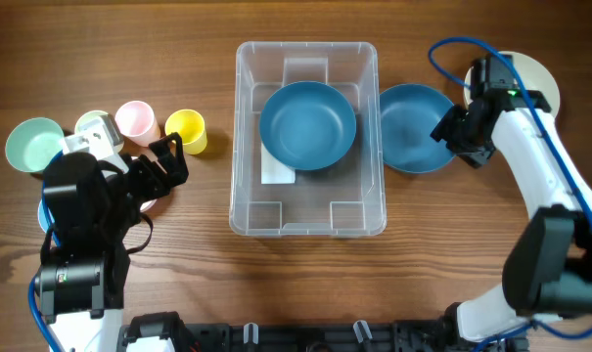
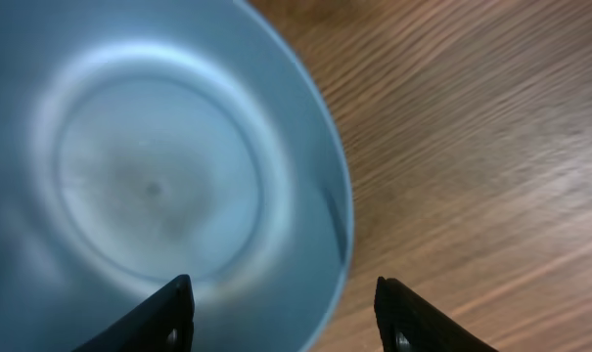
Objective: Pack container
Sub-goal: 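Grasp the second dark blue plate rim with the right gripper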
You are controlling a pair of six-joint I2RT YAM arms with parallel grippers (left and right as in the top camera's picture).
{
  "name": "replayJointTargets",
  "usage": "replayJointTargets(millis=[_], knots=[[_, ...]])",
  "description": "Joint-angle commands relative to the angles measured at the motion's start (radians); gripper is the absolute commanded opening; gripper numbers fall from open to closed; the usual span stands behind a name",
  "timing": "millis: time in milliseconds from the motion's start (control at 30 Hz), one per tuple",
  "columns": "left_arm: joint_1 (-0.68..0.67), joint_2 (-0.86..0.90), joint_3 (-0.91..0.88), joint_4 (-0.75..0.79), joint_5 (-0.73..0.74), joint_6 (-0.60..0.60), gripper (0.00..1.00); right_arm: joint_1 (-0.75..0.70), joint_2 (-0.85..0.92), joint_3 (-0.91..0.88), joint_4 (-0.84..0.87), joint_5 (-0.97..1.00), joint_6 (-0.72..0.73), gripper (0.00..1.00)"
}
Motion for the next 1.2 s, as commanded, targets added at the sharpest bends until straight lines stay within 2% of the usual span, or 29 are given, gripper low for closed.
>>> replayJointTargets(millis=[0,133,300,467,667,767,800,967,1033,1167], knots=[[-0.005,0.001,0.02,0.003,0.02,-0.002,1.0,0.001,0.087,-0.01,0.029,-0.055,-0.008,0.6],[-0.005,0.001,0.02,0.003,0.02,-0.002,1.0,0.002,0.135,-0.01,0.042,-0.076,-0.001,0.59],[-0.005,0.001,0.02,0.003,0.02,-0.002,1.0,0.002,0.136,-0.01,0.046,-0.079,0.0,0.38],[-0.005,0.001,0.02,0.003,0.02,-0.002,1.0,0.002,0.137,-0.017,0.04,-0.08,0.028,0.38],[-0.005,0.001,0.02,0.003,0.02,-0.002,1.0,0.002,0.137,-0.021,0.024,-0.087,0.031,0.11],[-0.005,0.001,0.02,0.003,0.02,-0.002,1.0,0.002,0.137,-0.027,0.017,-0.087,0.031,0.1],[-0.005,0.001,0.02,0.003,0.02,-0.002,1.0,0.002,0.137,-0.036,0.019,-0.087,0.03,0.04],[-0.005,0.001,0.02,0.003,0.02,-0.002,1.0,0.003,0.136,-0.058,0.033,-0.09,0.022,0.04],[-0.005,0.001,0.02,0.004,0.02,-0.002,1.0,0.003,0.121,-0.053,0.047,-0.119,-0.024,0.04],[-0.005,0.001,0.02,0.004,0.02,-0.002,1.0,0.003,0.026,0.0,0.043,-0.124,-0.031,0.04]])
